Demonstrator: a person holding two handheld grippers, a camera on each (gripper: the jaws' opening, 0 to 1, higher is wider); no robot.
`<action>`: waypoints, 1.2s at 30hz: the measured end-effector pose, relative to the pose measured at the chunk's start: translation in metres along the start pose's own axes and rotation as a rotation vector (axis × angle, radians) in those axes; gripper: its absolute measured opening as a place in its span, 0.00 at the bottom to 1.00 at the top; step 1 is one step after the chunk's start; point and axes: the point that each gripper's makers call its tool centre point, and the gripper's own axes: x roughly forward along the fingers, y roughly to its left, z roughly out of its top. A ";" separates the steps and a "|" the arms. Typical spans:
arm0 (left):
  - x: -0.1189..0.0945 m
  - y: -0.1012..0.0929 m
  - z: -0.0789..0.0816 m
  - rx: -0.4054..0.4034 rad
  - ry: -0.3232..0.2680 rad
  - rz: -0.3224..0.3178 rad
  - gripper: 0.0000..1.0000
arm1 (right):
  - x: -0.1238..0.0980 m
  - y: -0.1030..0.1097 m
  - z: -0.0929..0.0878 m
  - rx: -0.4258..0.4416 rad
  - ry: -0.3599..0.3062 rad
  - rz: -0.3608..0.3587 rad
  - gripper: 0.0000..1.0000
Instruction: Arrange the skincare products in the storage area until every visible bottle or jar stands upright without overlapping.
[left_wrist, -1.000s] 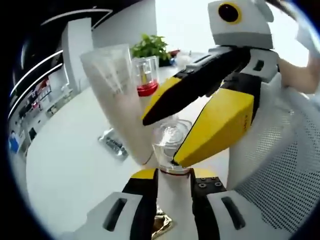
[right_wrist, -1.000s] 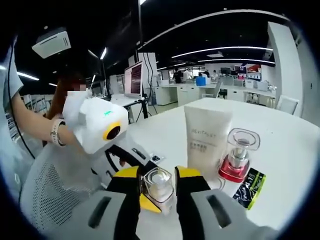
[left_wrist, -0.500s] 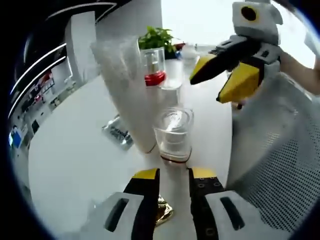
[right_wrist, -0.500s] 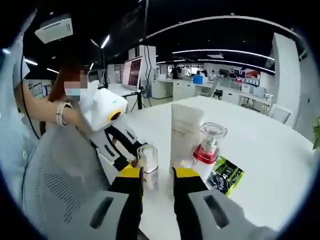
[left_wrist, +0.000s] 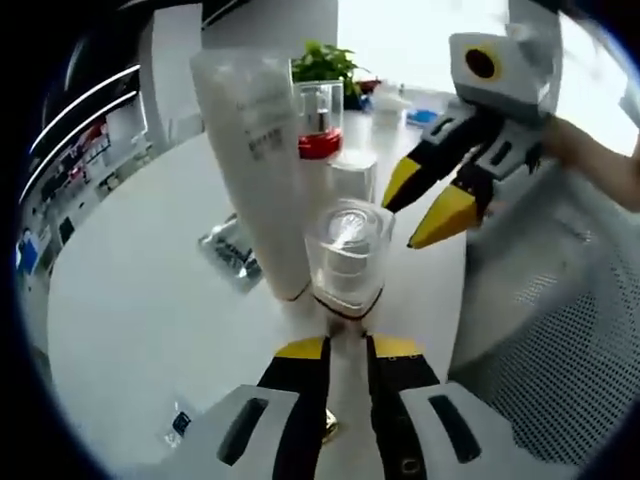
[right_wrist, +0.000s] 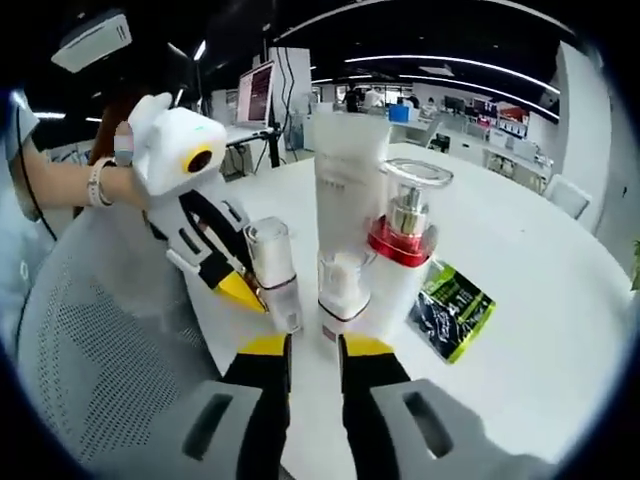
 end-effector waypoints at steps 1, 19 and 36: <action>0.001 0.000 0.001 -0.004 0.000 0.001 0.10 | 0.001 -0.001 -0.001 -0.007 0.010 0.000 0.20; 0.016 0.003 0.013 -0.083 -0.012 0.020 0.10 | 0.008 -0.011 -0.010 0.024 0.083 0.018 0.24; 0.022 0.005 0.017 -0.207 -0.036 0.040 0.10 | 0.018 -0.018 -0.013 0.028 0.115 -0.003 0.16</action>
